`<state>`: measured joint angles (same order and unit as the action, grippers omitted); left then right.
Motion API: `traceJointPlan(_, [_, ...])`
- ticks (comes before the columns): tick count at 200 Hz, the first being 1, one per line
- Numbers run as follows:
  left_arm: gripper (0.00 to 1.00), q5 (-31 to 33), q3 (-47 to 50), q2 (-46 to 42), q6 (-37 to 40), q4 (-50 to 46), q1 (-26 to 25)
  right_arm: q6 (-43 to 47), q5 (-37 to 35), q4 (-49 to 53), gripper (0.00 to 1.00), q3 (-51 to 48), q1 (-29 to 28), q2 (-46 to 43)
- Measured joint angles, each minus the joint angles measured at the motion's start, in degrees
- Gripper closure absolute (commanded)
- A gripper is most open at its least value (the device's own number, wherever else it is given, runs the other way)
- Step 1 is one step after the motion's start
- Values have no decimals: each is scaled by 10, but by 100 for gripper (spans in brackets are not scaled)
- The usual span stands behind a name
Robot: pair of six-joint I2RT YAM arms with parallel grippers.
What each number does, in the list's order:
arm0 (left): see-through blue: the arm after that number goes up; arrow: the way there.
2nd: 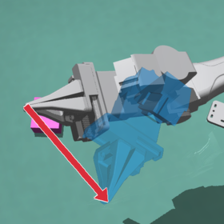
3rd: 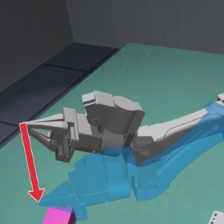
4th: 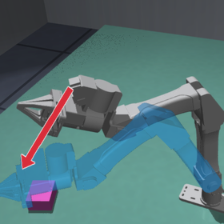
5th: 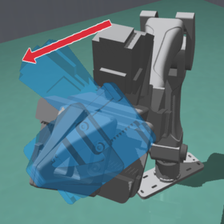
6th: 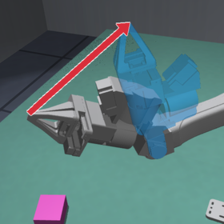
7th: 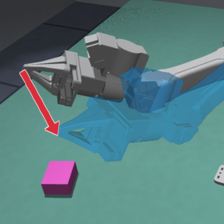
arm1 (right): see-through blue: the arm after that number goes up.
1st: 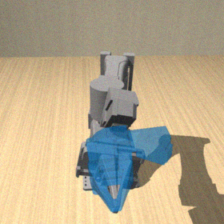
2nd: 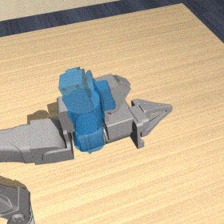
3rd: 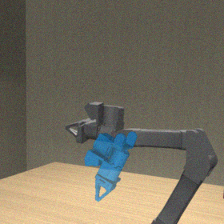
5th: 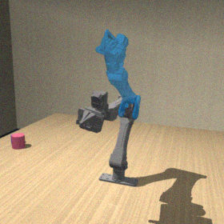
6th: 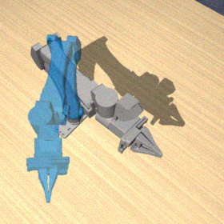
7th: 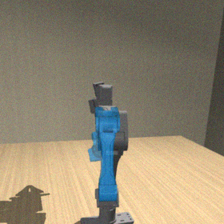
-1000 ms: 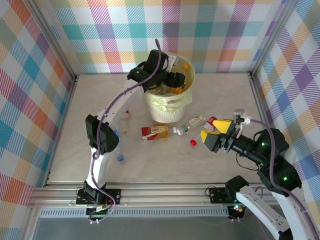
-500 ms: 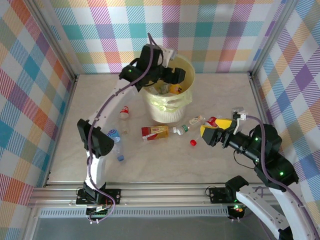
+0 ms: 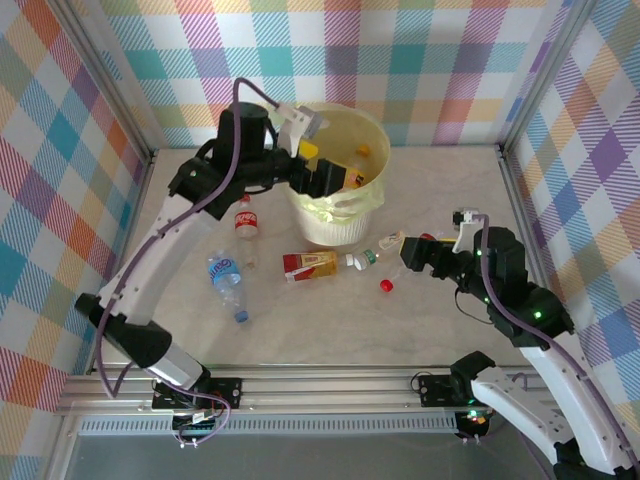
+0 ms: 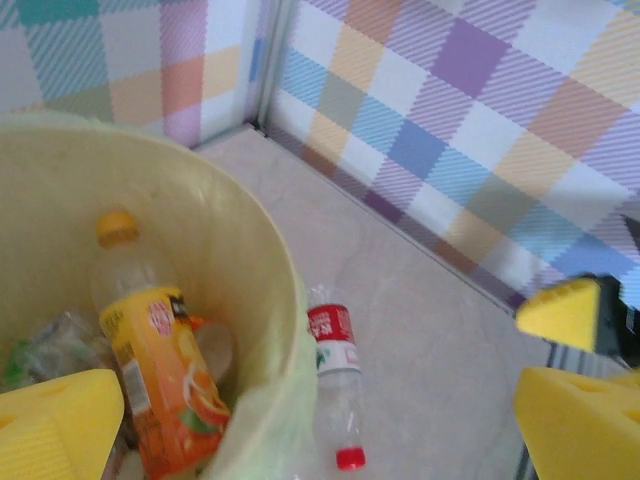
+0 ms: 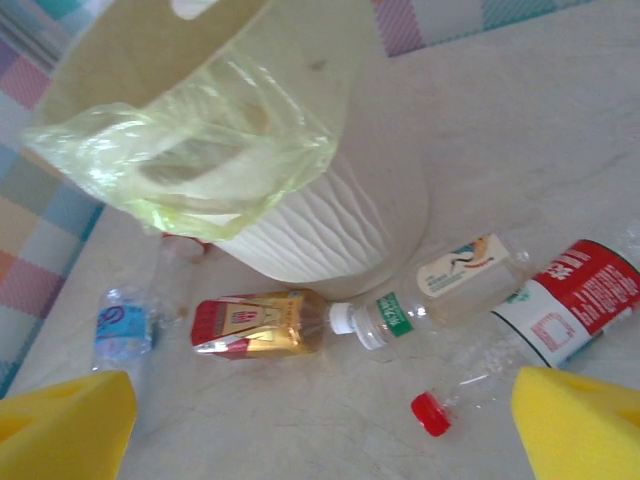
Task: Put the plastic bottles in the bin
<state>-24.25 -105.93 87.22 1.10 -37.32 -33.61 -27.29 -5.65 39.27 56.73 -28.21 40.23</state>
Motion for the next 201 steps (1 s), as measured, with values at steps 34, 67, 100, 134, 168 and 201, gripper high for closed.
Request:
traceJointPlan(34, [0,1,129,-91,-16,6,-18,-13,-37,12,0,0,0,30])
traceJointPlan(67, [0,5,239,-161,-60,19,-35,-21,-60,15,0,-7,0,57])
traceJointPlan(100, [0,23,360,-223,-109,58,-61,-24,-87,22,0,-7,0,95])
traceJointPlan(134, [0,20,456,-290,-142,109,-75,-24,-99,19,0,-12,10,138])
traceJointPlan(168, [0,14,487,-299,-145,143,-86,-23,-76,12,3,-14,55,212])
traceJointPlan(201, [0,11,524,-298,-159,174,-92,-24,-49,6,9,-14,98,285])
